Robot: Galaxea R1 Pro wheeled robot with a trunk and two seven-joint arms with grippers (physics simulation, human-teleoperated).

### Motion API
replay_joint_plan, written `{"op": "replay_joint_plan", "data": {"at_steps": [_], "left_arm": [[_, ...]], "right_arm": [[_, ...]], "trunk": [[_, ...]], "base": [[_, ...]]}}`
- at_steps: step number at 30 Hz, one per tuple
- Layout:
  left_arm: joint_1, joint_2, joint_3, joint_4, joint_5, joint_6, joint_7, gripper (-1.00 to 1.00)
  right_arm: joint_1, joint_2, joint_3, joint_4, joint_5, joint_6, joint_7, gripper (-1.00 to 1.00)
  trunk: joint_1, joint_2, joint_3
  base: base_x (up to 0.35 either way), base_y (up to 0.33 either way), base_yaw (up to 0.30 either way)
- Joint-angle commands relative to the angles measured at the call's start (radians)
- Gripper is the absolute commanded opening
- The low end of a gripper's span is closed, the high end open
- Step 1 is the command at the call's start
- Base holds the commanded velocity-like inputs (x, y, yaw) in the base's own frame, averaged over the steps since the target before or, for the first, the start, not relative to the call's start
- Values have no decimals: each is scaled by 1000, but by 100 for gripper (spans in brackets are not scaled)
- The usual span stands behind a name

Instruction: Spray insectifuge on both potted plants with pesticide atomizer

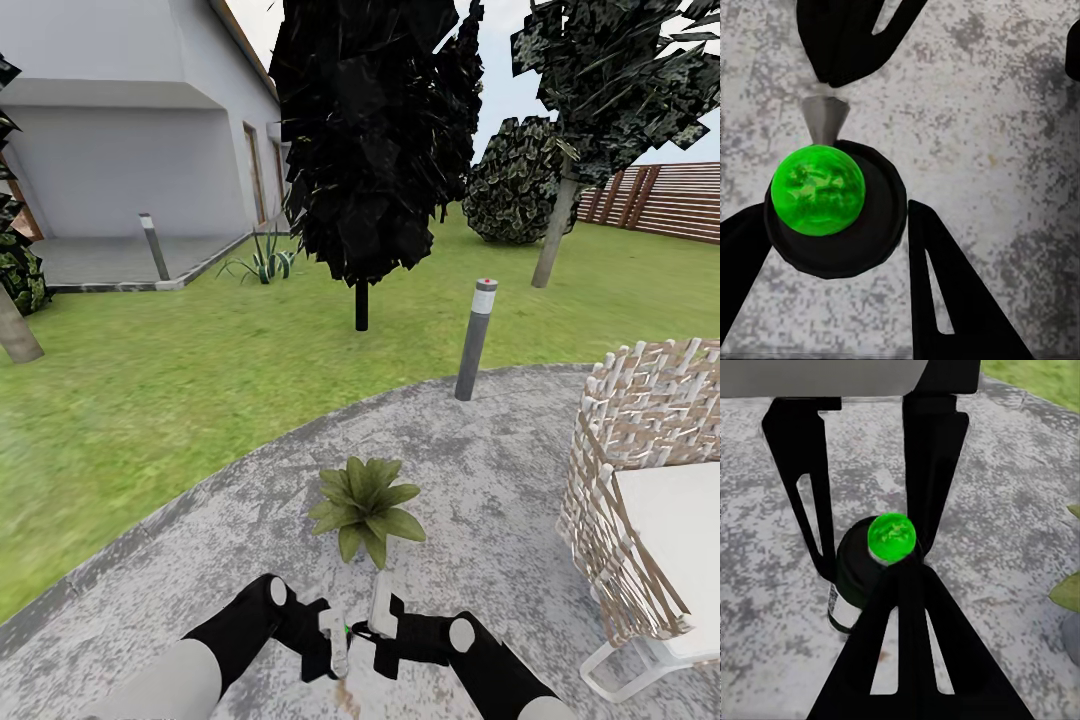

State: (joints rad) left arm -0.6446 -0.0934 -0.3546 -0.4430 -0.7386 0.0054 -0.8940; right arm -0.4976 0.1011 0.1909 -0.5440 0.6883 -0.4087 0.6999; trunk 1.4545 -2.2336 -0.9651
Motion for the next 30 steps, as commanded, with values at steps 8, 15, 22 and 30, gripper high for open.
{"op": "replay_joint_plan", "data": {"at_steps": [8, 15, 22, 30], "left_arm": [[-1, 152, 3, 10, -10, 2, -4, -100], [1, 235, 50, 12, 16, -5, 2, -100], [9, 232, 205, 14, 44, 2, 22, -100], [10, 150, 274, 26, 77, 198, 85, -100]], "right_arm": [[-1, -5, -2, 8, 14, -5, 0, -100], [0, -16, -4, 13, 14, -5, -2, 100], [3, -71, -59, 106, -9, 0, -113, 100], [7, -87, -313, 393, -77, -1, -558, 100]], "trunk": [[0, 0, -1], [0, 0, -1], [0, 0, -1], [0, 0, -1]], "base": [[0, 0, 0], [0, 0, 0], [0, 0, 0], [0, 0, 0]]}}
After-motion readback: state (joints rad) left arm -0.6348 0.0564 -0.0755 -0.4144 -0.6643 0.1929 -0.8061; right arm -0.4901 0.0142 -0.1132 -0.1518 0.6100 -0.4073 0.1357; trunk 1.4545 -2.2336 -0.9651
